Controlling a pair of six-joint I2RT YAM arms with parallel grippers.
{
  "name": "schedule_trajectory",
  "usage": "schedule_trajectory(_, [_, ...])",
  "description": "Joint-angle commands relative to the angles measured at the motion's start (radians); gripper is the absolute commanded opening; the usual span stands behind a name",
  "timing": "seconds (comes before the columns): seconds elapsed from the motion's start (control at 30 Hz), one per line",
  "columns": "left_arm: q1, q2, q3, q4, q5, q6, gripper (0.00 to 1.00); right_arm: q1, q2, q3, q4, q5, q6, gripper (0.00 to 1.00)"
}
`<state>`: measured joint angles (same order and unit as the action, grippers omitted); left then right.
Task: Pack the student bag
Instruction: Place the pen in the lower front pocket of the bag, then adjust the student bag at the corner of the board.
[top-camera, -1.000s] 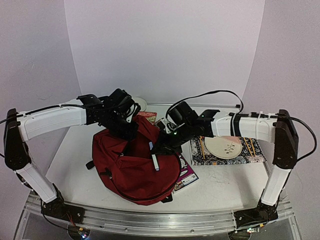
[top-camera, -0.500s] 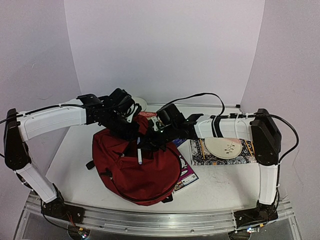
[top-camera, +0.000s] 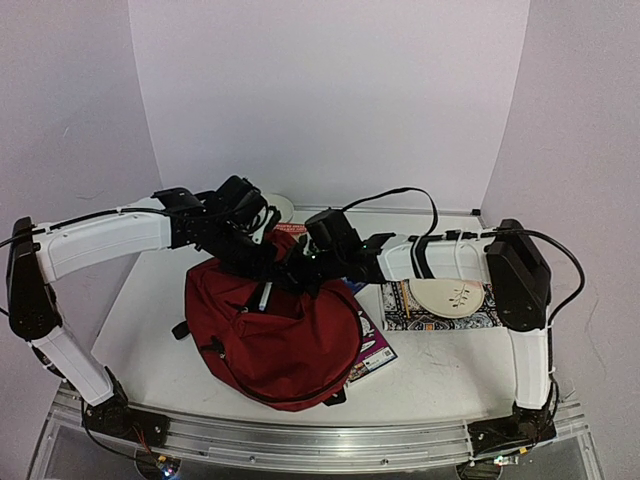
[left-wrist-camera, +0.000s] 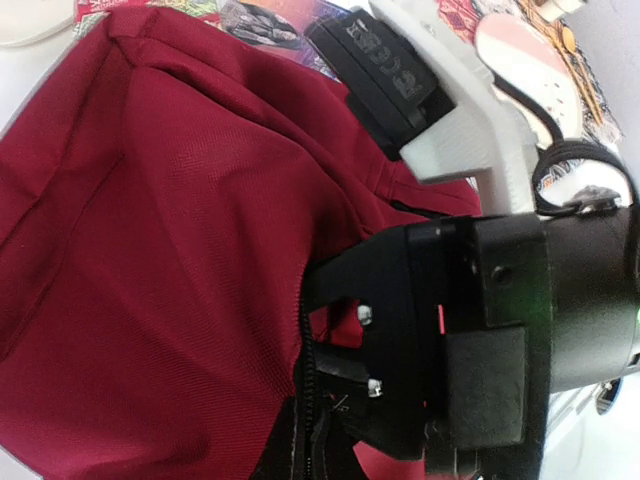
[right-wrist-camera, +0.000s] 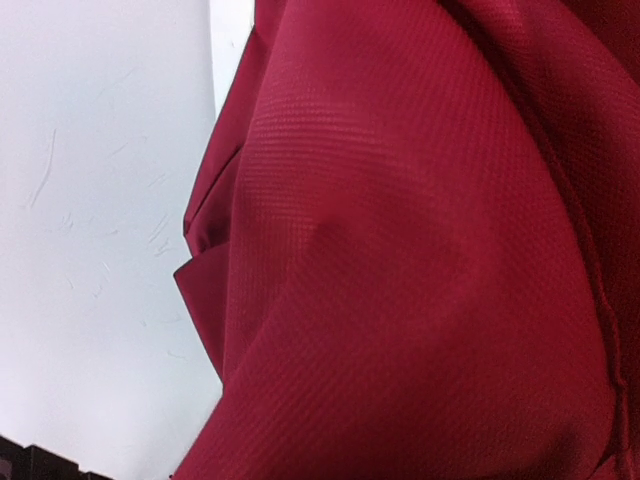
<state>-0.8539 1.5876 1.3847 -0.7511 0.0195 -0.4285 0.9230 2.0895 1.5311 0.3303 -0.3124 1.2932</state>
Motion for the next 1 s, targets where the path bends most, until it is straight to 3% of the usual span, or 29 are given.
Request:
schedule_trajectory(0.0, [-0.008,-0.055,-0.002,0.059,0.032,-0.005,0.00,-0.005,0.050,0.083,0.070,0.006,0.021,0.31])
schedule_trajectory(0.17, [-0.005,-0.062,-0.016,0.059,-0.006,0.008,0.00,-0.003,0.038,0.064,0.070,-0.018,-0.022,0.42])
schedule_trajectory(0.47, [0.047,-0.097,-0.045,0.051,-0.085,0.048,0.00,-0.003,-0.037,0.051,-0.002,-0.036,-0.183,0.45])
schedule_trajectory(0.6, [0.091,-0.140,-0.066,0.024,-0.108,0.066,0.00,-0.003,-0.091,0.021,-0.043,-0.057,-0.318,0.51])
schedule_trajectory(0.77, [0.108,-0.172,-0.074,-0.062,-0.237,0.102,0.00,-0.004,-0.178,-0.056,-0.058,-0.093,-0.493,0.63])
schedule_trajectory(0.97, [0.125,-0.215,-0.101,-0.127,-0.360,0.135,0.00,-0.017,-0.266,-0.128,-0.142,-0.049,-0.622,0.67])
